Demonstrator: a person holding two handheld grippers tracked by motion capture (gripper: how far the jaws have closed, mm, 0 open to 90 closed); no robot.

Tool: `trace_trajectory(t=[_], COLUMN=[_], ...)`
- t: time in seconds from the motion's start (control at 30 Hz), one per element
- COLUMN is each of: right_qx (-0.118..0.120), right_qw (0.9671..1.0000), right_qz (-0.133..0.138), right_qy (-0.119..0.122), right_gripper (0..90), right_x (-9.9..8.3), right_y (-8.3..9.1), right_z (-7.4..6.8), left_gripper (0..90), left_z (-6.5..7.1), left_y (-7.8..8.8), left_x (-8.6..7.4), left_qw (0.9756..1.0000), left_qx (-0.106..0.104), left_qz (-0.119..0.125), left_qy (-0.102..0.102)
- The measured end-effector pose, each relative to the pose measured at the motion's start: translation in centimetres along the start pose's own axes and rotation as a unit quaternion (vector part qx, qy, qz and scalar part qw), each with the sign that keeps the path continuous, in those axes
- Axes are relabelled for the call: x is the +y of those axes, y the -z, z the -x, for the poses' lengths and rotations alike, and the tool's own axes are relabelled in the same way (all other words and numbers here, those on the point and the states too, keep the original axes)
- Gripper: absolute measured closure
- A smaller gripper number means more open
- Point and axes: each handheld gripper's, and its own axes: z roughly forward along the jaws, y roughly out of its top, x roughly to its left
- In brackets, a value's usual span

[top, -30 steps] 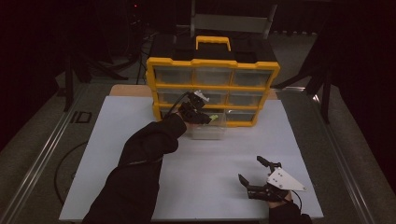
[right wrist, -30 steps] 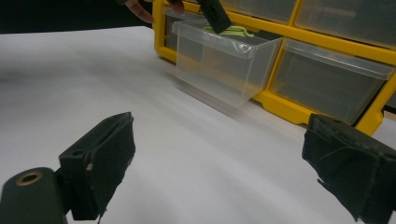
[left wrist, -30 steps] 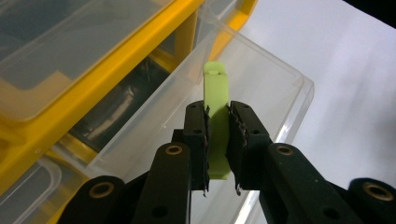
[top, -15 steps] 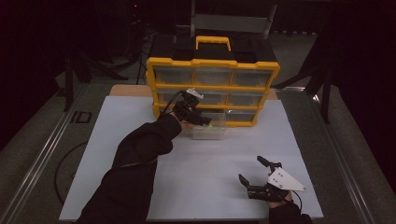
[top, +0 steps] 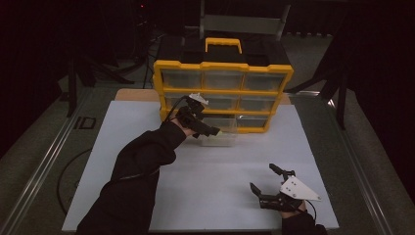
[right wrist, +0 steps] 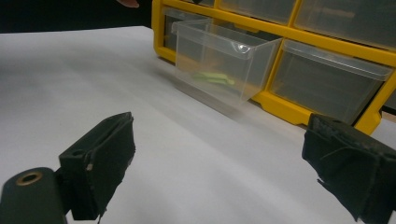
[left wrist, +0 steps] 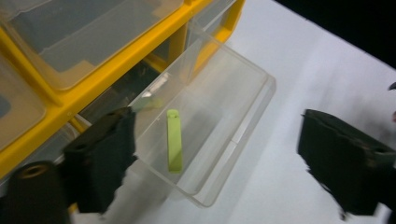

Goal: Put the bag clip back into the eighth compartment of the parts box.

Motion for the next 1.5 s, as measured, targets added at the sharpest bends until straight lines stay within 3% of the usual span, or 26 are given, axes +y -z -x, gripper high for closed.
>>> trace_trajectory(t=[0.07, 0.3, 0.43, 0.8, 1.33, 1.5], right_qx=[-0.001, -0.002, -0.001, -0.001, -0.001, -0.001], right_qw=[1.0, 1.0, 1.0, 1.0, 1.0, 1.0], right_qz=[-0.001, -0.001, -0.002, -0.002, -0.002, -0.002], right_qy=[0.0, -0.005, -0.004, 0.0, -0.003, -0.005], right_gripper=[9.2, 9.2, 9.2, 9.2, 9.2, 9.2], right_x=[0.0, 0.0, 0.0, 0.0, 0.1, 0.1], right_y=[0.0, 0.0, 0.0, 0.0, 0.0, 0.0], right_z=[0.0, 0.1, 0.0, 0.0, 0.0, 0.0], left_gripper=[1.3, 0.1, 0.1, 0.1, 0.0, 0.0], left_z=[0.0, -0.3, -0.3, -0.4, -0.3, -0.4], left_y=[0.1, 0.7, 1.3, 3.0, 6.4, 7.0], left_x=[-0.2, -0.9, -1.3, -2.9, -6.1, -7.4], left_qw=[0.9999, 0.9994, 0.9992, 0.9987, 0.9972, 0.9964], left_qx=[0.001, 0.016, 0.01, 0.028, 0.042, 0.055], left_qz=[0.011, 0.027, 0.038, 0.04, 0.061, 0.065], left_qy=[-0.001, -0.013, -0.013, -0.016, -0.002, 0.003])
